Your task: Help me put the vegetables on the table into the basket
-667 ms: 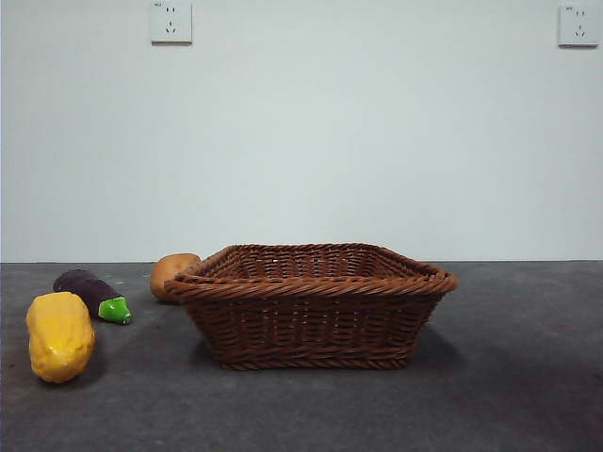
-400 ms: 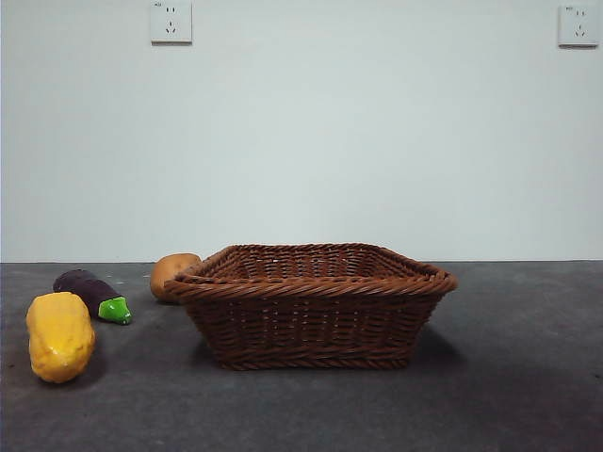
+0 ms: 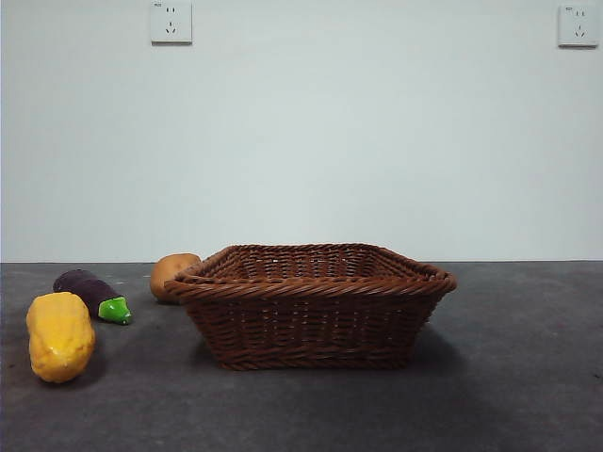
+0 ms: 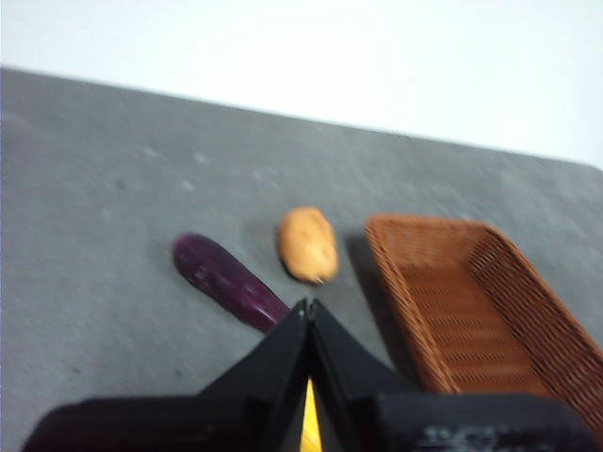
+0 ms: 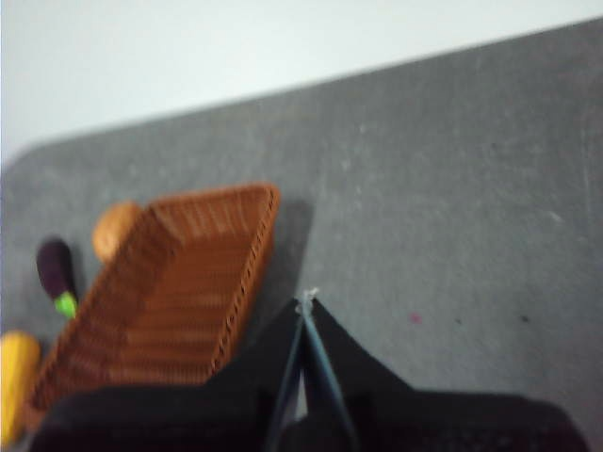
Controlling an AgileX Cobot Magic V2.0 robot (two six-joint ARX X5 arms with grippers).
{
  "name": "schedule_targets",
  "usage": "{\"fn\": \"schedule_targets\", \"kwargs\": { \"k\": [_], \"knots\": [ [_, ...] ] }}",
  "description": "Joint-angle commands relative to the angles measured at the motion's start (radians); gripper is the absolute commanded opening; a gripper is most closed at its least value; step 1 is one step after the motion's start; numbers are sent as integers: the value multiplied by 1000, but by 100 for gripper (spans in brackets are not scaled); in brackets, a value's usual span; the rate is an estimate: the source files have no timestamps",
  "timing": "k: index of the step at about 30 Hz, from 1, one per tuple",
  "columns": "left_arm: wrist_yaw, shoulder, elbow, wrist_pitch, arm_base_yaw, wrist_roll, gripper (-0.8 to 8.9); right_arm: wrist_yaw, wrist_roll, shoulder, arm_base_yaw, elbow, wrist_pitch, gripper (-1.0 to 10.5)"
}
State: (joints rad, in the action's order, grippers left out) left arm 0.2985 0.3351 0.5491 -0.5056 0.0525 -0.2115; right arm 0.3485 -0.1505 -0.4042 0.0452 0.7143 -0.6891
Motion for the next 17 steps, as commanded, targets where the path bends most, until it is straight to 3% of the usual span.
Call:
{"fn": "schedule_targets", "kwargs": {
  "k": [1, 10, 15, 16, 17],
  "knots": [
    [37, 58, 66, -58, 3, 45, -6, 3, 113, -61, 0, 87, -89, -11],
    [76, 214, 242, -244, 2, 173, -6, 31, 205, -211, 0, 236, -275, -11],
    [76, 237, 261, -271, 2, 190, 4, 58, 232, -254, 0, 251, -307, 3],
    [76, 237, 261, -266, 2, 190, 45, 75, 232, -258, 0, 252, -306, 11],
    [76, 237, 262, -264, 2, 189, 147, 90, 232, -262, 0, 252, -305, 56]
  ]
}}
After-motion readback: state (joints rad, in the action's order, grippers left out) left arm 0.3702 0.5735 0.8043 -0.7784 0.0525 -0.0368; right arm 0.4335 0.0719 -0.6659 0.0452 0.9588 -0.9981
